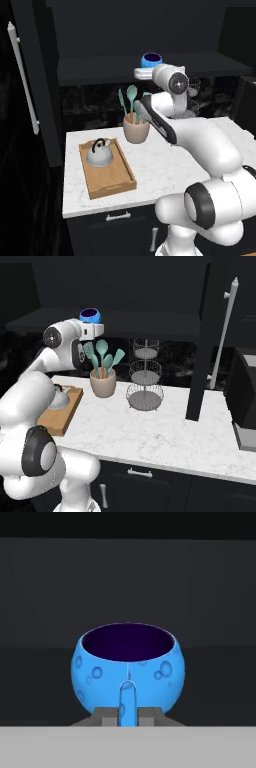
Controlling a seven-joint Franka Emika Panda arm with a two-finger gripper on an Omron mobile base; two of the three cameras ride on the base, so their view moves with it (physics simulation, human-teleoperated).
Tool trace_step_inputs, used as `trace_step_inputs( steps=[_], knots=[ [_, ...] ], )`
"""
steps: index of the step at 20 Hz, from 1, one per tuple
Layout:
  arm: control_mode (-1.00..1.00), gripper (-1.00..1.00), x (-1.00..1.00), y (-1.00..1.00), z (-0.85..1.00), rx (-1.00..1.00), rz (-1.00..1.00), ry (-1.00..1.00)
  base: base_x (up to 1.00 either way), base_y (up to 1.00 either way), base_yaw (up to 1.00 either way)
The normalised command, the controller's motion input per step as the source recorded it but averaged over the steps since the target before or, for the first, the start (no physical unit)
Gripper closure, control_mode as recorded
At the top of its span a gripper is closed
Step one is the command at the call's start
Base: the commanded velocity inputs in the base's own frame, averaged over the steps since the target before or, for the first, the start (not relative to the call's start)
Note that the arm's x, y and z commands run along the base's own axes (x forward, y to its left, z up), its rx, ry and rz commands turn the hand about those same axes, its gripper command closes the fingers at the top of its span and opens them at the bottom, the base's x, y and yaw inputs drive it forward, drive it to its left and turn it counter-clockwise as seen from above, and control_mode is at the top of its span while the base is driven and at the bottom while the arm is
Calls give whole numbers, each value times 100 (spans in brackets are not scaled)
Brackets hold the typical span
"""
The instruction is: Pick the kettle from the counter and place it on the tray. Then pick the mug from the cabinet and place it on the tray. Then close the cabinet doors.
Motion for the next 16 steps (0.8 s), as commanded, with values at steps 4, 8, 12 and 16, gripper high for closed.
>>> trace_step_inputs(
  steps=[4,8,12,16],
  knots=[
    [-100,100,-85,12,0,-6,7,-5,0,0,0],
    [-100,100,-63,3,2,-13,18,0,0,0,0],
    [-100,100,-64,3,0,-19,32,0,0,0,0],
    [-100,100,-77,0,0,-15,46,0,0,0,0]
  ],
)
